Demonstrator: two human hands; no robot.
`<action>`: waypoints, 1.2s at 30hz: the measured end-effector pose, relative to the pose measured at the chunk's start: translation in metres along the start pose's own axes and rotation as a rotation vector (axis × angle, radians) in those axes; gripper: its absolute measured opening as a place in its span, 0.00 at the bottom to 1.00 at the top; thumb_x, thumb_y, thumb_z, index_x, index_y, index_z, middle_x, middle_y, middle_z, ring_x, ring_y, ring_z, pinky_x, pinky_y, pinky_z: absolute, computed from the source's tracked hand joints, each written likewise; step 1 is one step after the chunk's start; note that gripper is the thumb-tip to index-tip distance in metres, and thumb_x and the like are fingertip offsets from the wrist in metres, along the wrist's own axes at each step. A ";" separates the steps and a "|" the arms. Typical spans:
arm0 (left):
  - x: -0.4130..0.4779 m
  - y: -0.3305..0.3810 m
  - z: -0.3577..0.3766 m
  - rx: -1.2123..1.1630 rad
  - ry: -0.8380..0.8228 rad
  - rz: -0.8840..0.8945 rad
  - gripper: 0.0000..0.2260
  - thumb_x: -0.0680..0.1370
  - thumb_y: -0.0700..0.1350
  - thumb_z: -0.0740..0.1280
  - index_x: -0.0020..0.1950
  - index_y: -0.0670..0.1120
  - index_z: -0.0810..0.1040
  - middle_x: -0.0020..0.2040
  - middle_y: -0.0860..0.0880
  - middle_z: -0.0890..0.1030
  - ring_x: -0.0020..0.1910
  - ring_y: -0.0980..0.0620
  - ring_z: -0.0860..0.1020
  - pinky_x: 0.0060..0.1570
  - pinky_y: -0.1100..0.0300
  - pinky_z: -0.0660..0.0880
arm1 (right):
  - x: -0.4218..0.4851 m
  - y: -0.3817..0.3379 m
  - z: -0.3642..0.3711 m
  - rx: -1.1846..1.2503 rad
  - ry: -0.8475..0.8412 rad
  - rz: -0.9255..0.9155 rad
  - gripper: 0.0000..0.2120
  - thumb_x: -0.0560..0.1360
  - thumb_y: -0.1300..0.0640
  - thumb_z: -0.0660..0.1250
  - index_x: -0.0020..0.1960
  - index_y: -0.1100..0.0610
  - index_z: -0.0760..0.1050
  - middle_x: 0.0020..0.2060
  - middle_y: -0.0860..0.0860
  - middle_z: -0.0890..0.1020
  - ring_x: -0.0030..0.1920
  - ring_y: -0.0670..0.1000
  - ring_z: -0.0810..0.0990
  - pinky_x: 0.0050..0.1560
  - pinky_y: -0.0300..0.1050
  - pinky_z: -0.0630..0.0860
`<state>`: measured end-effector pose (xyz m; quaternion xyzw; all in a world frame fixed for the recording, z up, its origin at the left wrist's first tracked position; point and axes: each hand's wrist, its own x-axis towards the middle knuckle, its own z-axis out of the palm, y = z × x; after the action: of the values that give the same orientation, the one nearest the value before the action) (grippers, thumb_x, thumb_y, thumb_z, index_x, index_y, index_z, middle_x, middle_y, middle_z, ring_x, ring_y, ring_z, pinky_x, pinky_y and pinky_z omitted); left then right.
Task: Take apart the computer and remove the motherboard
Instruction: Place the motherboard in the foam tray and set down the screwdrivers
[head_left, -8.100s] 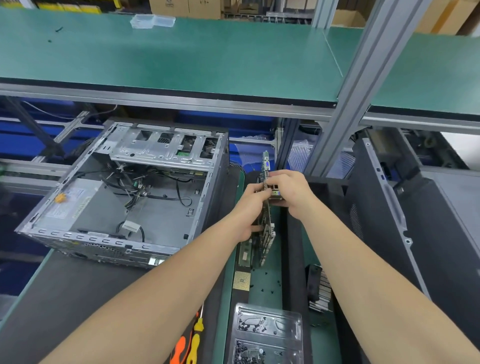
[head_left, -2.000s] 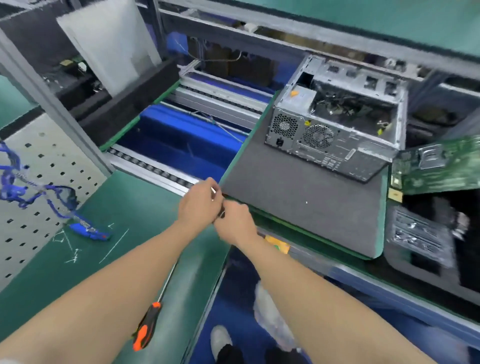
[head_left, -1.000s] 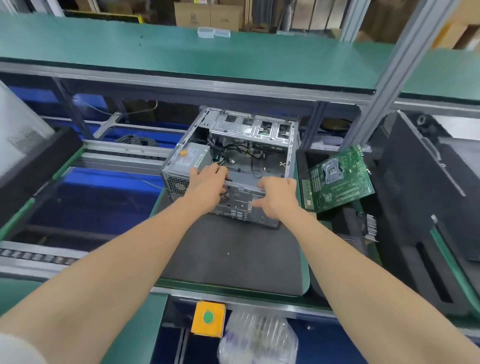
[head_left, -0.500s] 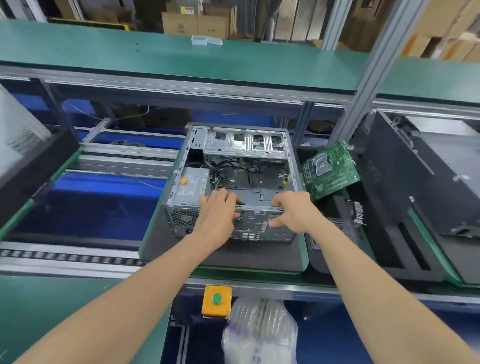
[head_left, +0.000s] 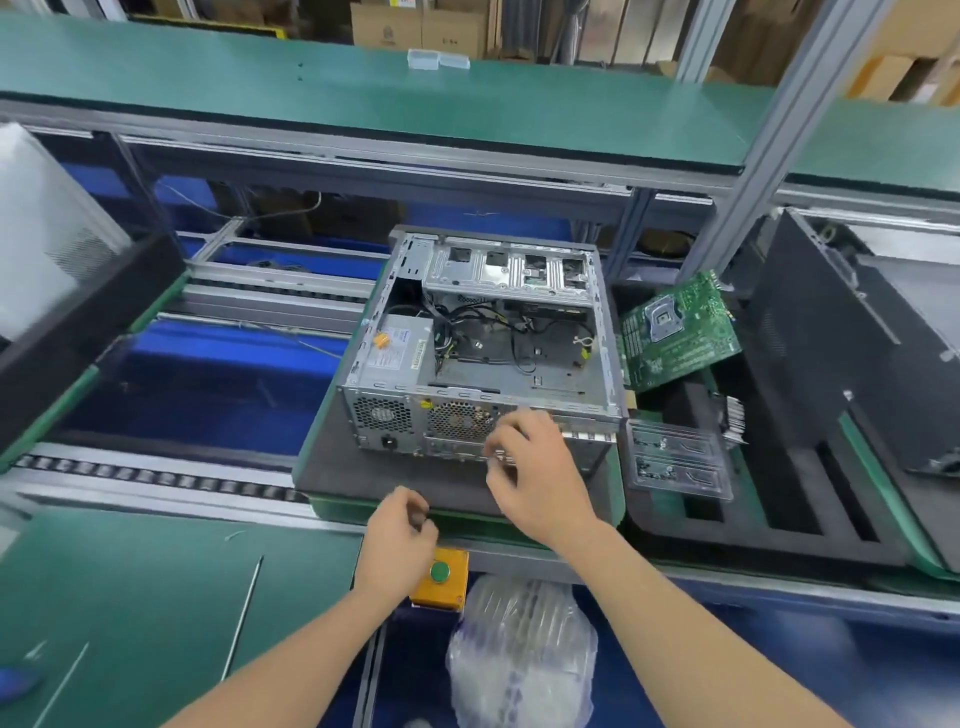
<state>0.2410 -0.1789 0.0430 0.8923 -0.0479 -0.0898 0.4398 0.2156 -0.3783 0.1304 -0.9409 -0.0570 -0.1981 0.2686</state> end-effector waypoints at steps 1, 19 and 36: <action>-0.003 -0.011 0.005 0.002 -0.035 -0.120 0.08 0.75 0.39 0.70 0.49 0.48 0.75 0.45 0.52 0.79 0.46 0.48 0.79 0.47 0.55 0.75 | -0.010 -0.002 0.010 0.020 -0.091 0.027 0.04 0.75 0.58 0.67 0.49 0.52 0.77 0.48 0.46 0.76 0.50 0.48 0.74 0.51 0.43 0.73; 0.009 -0.055 0.020 -0.112 -0.296 -0.501 0.16 0.66 0.42 0.83 0.51 0.45 0.83 0.45 0.48 0.87 0.46 0.49 0.86 0.50 0.50 0.83 | -0.086 0.003 0.140 0.434 -0.454 1.271 0.16 0.72 0.48 0.73 0.53 0.54 0.72 0.50 0.54 0.82 0.49 0.57 0.85 0.47 0.52 0.85; -0.015 -0.077 0.022 -0.368 -0.233 -0.531 0.13 0.74 0.44 0.79 0.56 0.46 0.83 0.50 0.48 0.87 0.51 0.47 0.85 0.48 0.52 0.83 | -0.099 0.022 0.127 0.692 -0.503 1.239 0.17 0.77 0.50 0.74 0.58 0.60 0.75 0.49 0.62 0.86 0.37 0.54 0.83 0.43 0.49 0.83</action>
<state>0.2227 -0.1466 -0.0299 0.7631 0.1531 -0.3098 0.5461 0.1729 -0.3295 -0.0188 -0.6795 0.3643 0.2396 0.5901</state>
